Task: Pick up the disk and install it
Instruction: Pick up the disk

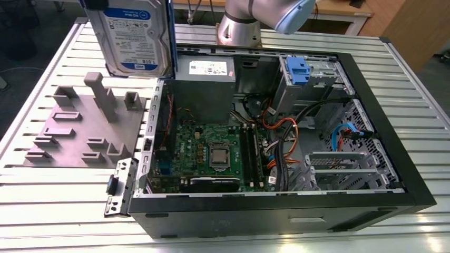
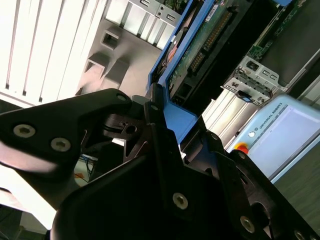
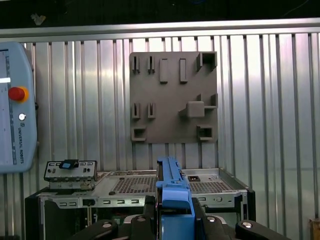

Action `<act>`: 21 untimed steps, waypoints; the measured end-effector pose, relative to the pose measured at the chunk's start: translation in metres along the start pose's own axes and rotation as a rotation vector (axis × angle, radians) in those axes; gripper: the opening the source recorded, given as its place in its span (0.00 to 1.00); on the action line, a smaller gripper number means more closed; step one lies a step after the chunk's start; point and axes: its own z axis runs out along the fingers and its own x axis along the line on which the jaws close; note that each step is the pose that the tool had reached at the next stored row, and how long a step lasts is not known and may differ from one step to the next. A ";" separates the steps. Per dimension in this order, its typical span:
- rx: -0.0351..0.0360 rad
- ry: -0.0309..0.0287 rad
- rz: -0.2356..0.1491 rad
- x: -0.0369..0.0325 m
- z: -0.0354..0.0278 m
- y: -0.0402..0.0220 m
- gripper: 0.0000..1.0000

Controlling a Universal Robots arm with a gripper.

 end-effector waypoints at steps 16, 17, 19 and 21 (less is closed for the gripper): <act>0.0000 -0.0001 0.000 -0.0004 0.0004 -0.0082 0.36; 0.0000 -0.0001 0.000 -0.0004 0.0004 -0.0083 0.36; 0.0000 0.0000 0.000 -0.0004 0.0004 -0.0092 0.36; 0.0001 -0.0001 0.000 -0.0004 0.0004 -0.0101 0.36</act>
